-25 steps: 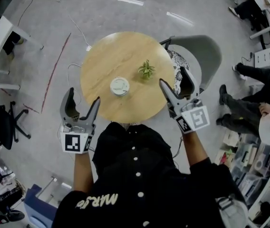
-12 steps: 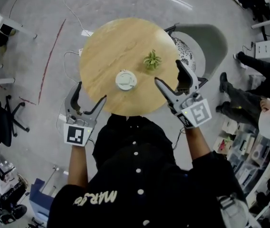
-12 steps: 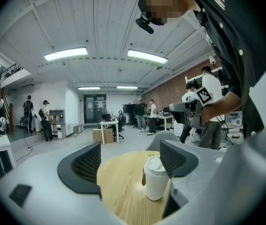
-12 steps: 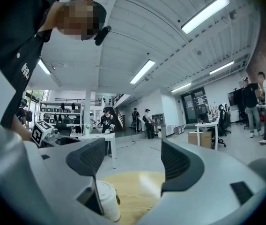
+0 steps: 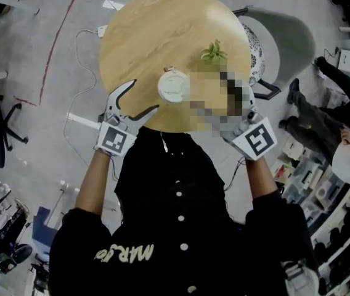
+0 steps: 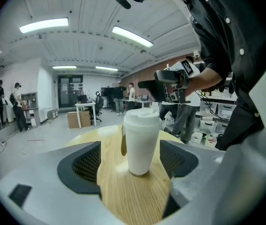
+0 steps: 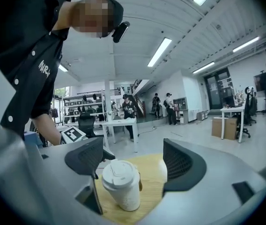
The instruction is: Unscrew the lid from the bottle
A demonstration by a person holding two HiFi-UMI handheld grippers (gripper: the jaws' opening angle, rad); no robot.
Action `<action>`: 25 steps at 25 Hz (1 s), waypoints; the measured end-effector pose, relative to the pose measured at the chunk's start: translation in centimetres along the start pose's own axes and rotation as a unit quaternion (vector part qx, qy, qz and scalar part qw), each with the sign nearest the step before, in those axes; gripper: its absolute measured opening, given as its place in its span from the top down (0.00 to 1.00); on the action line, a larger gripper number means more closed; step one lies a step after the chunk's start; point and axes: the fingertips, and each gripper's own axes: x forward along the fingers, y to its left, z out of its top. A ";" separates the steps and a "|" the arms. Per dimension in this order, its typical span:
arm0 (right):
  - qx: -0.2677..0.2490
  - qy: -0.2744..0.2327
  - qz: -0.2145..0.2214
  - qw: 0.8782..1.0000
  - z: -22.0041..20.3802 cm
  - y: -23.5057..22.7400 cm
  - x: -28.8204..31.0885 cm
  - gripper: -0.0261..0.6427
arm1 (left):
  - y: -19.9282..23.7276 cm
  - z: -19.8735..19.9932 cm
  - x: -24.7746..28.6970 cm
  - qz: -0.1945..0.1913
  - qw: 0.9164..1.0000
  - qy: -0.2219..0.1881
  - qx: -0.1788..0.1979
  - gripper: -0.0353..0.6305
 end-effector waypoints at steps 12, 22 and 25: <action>0.005 0.037 0.054 0.998 -6.0 1.0 3.1 0.35 | -2.0 -6.7 7.2 -0.099 0.994 0.026 0.041 0.38; 0.008 0.041 0.080 0.996 -7.1 1.6 4.3 0.34 | -2.8 -7.5 11.2 -0.139 0.989 0.023 0.050 0.38; 0.005 0.040 0.085 0.996 -7.1 1.9 4.8 0.33 | -2.9 -7.4 12.1 -0.144 0.988 0.020 0.053 0.38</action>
